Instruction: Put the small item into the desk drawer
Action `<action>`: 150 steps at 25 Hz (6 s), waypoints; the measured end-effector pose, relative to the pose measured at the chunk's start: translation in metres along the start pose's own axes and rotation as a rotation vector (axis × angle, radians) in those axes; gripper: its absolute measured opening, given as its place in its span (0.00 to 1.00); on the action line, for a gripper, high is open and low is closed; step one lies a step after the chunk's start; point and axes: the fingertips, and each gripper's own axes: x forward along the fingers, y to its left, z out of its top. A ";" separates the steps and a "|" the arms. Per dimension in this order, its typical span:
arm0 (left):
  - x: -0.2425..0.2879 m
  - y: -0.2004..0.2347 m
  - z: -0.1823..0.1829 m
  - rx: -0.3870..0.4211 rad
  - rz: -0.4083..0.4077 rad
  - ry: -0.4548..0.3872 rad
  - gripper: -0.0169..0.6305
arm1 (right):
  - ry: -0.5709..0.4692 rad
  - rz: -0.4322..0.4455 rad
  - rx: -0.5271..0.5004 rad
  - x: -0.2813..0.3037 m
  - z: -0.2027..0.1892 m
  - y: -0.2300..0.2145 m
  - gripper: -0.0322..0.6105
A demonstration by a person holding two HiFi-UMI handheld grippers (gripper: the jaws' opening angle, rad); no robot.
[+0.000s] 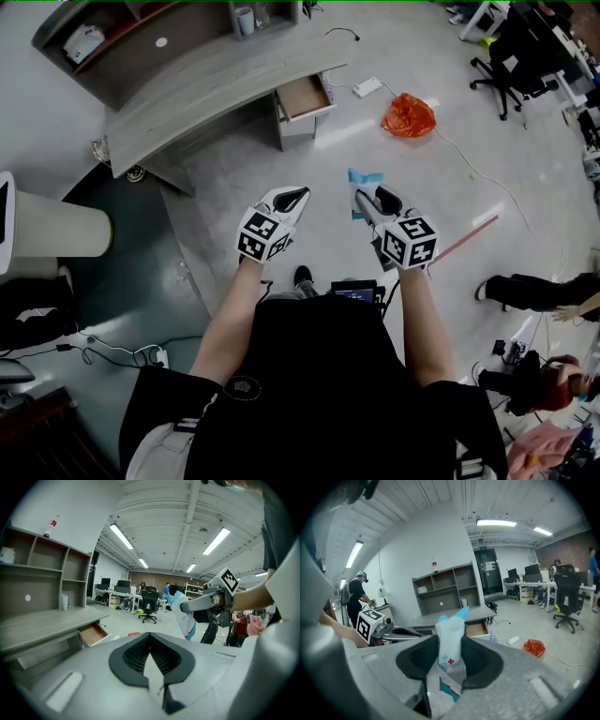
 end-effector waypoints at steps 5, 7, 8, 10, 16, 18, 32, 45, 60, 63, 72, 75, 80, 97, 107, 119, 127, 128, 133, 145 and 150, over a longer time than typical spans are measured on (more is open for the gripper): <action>0.005 0.004 -0.003 -0.006 -0.011 0.006 0.03 | 0.004 -0.007 0.006 0.004 -0.002 -0.003 0.29; 0.009 0.003 -0.005 -0.009 -0.015 0.012 0.03 | 0.007 -0.009 0.011 0.006 -0.003 -0.007 0.29; 0.011 0.004 -0.006 -0.010 -0.015 0.015 0.03 | 0.008 -0.008 0.014 0.006 -0.004 -0.009 0.29; 0.015 0.006 -0.007 -0.013 -0.010 0.020 0.03 | 0.011 -0.002 0.018 0.009 -0.005 -0.014 0.29; 0.030 0.019 -0.005 -0.021 0.022 0.028 0.03 | 0.018 0.032 0.018 0.027 -0.001 -0.028 0.29; 0.036 0.024 -0.003 -0.023 0.031 0.033 0.03 | 0.020 0.043 0.016 0.033 0.002 -0.034 0.29; 0.102 0.055 0.026 -0.043 0.106 0.054 0.03 | 0.039 0.128 0.010 0.072 0.035 -0.107 0.29; 0.144 0.081 0.045 -0.072 0.235 0.078 0.03 | 0.057 0.240 0.004 0.106 0.059 -0.163 0.29; 0.148 0.091 0.032 -0.127 0.313 0.096 0.03 | 0.094 0.304 0.009 0.126 0.055 -0.178 0.29; 0.150 0.098 0.027 -0.140 0.312 0.098 0.03 | 0.099 0.301 0.010 0.133 0.054 -0.177 0.29; 0.182 0.125 0.035 -0.147 0.272 0.078 0.03 | 0.114 0.265 -0.002 0.154 0.066 -0.200 0.29; 0.191 0.142 0.037 -0.157 0.266 0.077 0.03 | 0.124 0.260 -0.007 0.169 0.073 -0.206 0.29; 0.201 0.181 0.045 -0.168 0.269 0.065 0.03 | 0.140 0.262 -0.024 0.205 0.092 -0.212 0.29; 0.210 0.285 0.065 -0.206 0.276 0.042 0.03 | 0.174 0.277 -0.065 0.302 0.142 -0.206 0.29; 0.209 0.298 0.061 -0.251 0.308 0.035 0.03 | 0.212 0.315 -0.081 0.320 0.144 -0.199 0.29; 0.214 0.308 0.076 -0.269 0.410 0.041 0.03 | 0.214 0.427 -0.111 0.341 0.163 -0.207 0.29; 0.220 0.311 0.090 -0.261 0.461 0.049 0.03 | 0.210 0.491 -0.122 0.352 0.176 -0.215 0.29; 0.221 0.310 0.091 -0.260 0.467 0.051 0.03 | 0.208 0.497 -0.123 0.352 0.178 -0.216 0.29; 0.226 0.310 0.094 -0.252 0.487 0.060 0.02 | 0.207 0.523 -0.128 0.354 0.180 -0.220 0.29; 0.230 0.309 0.094 -0.257 0.512 0.073 0.02 | 0.212 0.553 -0.131 0.355 0.183 -0.225 0.29; 0.237 0.306 0.092 -0.265 0.522 0.085 0.01 | 0.221 0.563 -0.123 0.355 0.179 -0.233 0.29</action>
